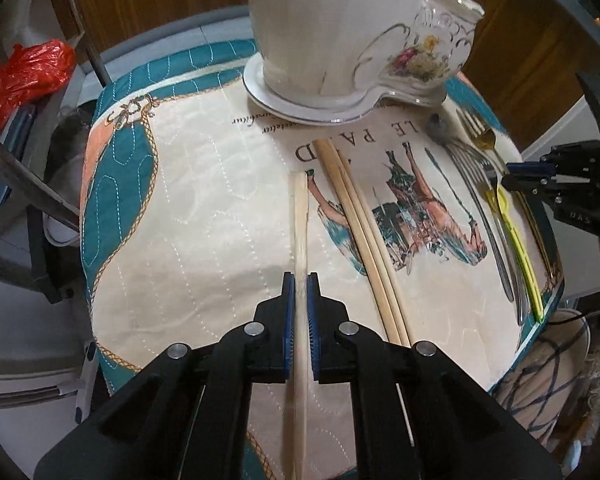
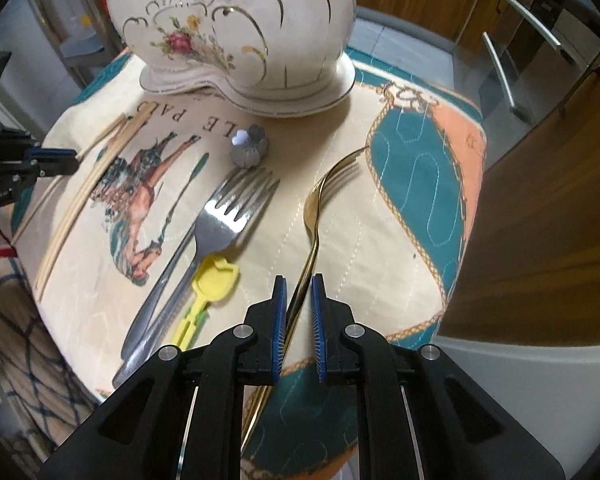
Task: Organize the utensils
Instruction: 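Grasp another wooden chopstick with the left tool while the right tool grasps the gold fork, then lift chopstick into the tall cup while the right tool carries the gold fork to the short cup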
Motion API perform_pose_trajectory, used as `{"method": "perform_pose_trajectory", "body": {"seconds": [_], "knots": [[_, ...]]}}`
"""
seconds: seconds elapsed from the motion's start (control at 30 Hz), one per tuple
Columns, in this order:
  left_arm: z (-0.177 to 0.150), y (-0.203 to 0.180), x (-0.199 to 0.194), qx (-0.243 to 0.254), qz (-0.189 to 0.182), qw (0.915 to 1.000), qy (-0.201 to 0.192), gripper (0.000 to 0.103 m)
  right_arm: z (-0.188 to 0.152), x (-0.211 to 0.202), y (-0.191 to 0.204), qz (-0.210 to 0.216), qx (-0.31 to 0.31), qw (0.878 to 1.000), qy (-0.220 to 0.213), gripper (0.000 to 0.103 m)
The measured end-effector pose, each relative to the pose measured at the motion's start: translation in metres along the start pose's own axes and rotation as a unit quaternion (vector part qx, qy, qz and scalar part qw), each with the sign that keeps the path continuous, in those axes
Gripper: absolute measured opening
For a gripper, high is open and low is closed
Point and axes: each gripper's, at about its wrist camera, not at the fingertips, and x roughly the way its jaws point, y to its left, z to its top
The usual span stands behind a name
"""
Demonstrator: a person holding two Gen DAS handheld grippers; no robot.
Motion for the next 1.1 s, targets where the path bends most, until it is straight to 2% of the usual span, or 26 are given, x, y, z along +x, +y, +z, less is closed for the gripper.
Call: {"method": "perform_pose_trajectory", "body": {"seconds": [0.17, 0.37, 0.6, 0.77, 0.97, 1.1], "knots": [[0.006, -0.01, 0.003, 0.02, 0.024, 0.9984, 0.048, 0.007, 0.009, 0.006, -0.008, 0.001, 0.006, 1.0, 0.026, 0.014], [0.003, -0.016, 0.001, 0.018, 0.039, 0.9983, 0.04, 0.006, 0.001, 0.006, -0.019, 0.024, 0.037, 0.999, -0.008, 0.011], [-0.014, -0.01, -0.01, -0.019, 0.011, 0.9995, -0.025, 0.006, -0.019, 0.001, -0.039, 0.075, 0.094, 0.991, -0.061, 0.007], [-0.024, -0.009, -0.037, -0.037, -0.009, 0.9938, -0.105, 0.006, -0.034, -0.012, -0.047, 0.092, 0.11, 0.984, -0.109, 0.007], [-0.029, -0.004, -0.071, -0.063, -0.033, 0.9751, -0.21, 0.006, -0.052, -0.036, -0.038, 0.097, 0.114, 0.975, -0.168, 0.007], [-0.032, -0.009, -0.084, -0.069, -0.038, 0.962, -0.261, 0.006, -0.054, -0.053, -0.035, 0.107, 0.119, 0.965, -0.208, 0.007]]}}
